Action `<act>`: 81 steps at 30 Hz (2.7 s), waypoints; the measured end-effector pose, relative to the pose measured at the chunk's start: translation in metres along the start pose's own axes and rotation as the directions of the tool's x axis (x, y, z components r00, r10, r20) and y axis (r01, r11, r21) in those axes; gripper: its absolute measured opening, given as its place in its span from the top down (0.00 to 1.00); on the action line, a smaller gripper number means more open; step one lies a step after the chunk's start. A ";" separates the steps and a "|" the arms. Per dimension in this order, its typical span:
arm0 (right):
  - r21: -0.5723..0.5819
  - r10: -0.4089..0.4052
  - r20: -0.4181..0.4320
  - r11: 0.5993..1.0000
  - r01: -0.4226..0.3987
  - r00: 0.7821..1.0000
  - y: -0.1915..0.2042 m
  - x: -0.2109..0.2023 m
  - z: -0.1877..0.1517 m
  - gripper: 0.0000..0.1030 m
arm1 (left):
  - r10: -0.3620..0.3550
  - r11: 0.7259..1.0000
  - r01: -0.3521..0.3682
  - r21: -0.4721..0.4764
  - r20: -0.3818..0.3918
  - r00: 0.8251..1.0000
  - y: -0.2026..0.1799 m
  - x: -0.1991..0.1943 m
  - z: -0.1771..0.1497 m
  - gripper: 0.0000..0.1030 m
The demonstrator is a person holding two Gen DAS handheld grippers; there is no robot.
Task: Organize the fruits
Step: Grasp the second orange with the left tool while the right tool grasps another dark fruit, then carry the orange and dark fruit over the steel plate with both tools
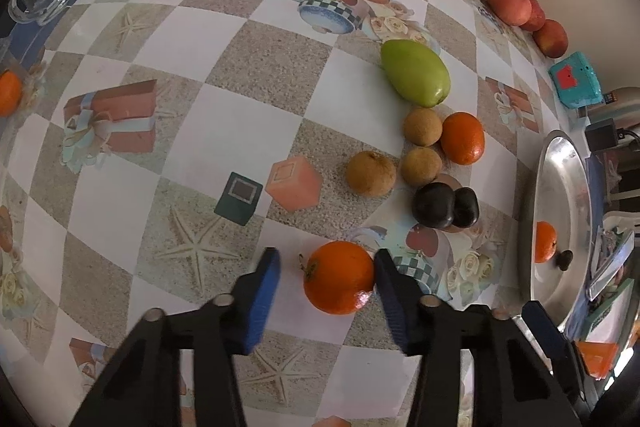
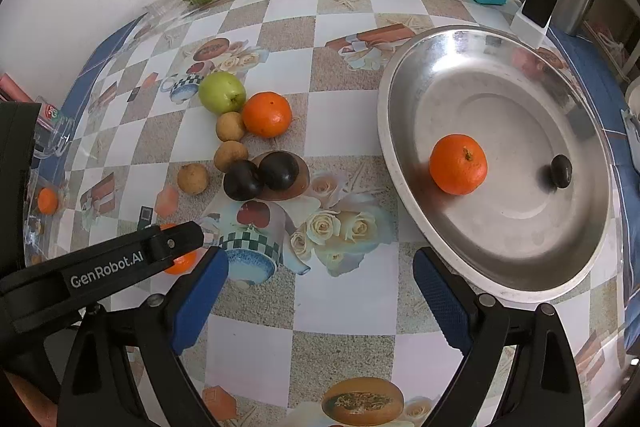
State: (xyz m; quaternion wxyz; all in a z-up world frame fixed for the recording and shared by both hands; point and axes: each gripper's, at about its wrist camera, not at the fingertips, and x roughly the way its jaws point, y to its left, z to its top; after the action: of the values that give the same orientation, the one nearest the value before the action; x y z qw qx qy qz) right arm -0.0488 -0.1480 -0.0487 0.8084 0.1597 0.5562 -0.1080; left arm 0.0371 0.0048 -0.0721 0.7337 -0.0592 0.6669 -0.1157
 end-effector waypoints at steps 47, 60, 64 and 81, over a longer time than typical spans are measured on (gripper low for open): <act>0.109 0.194 0.055 0.974 -0.199 0.979 -0.003 0.033 0.046 0.57 | -0.079 0.993 0.089 -0.077 0.118 0.990 0.002 -0.035 0.037 0.64; 0.164 0.211 0.043 0.963 -0.215 0.977 -0.008 0.045 0.045 0.63 | -0.071 0.994 0.080 -0.074 0.118 0.991 0.000 -0.034 0.036 0.64; 0.179 0.232 0.042 0.955 -0.236 0.972 -0.008 0.047 0.045 0.66 | -0.071 0.994 0.080 -0.074 0.118 0.991 0.000 -0.034 0.036 0.64; 0.213 0.253 0.057 0.942 -0.259 0.966 -0.014 0.042 0.044 0.74 | -0.078 0.993 0.088 -0.078 0.121 0.990 0.001 -0.035 0.036 0.64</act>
State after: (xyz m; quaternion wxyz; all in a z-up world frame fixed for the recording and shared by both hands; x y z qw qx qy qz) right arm -0.0010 -0.1772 -0.0751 0.8011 0.3167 0.5037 -0.0648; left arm 0.0705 0.0117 -0.0349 0.7631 -0.1240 0.6238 -0.1147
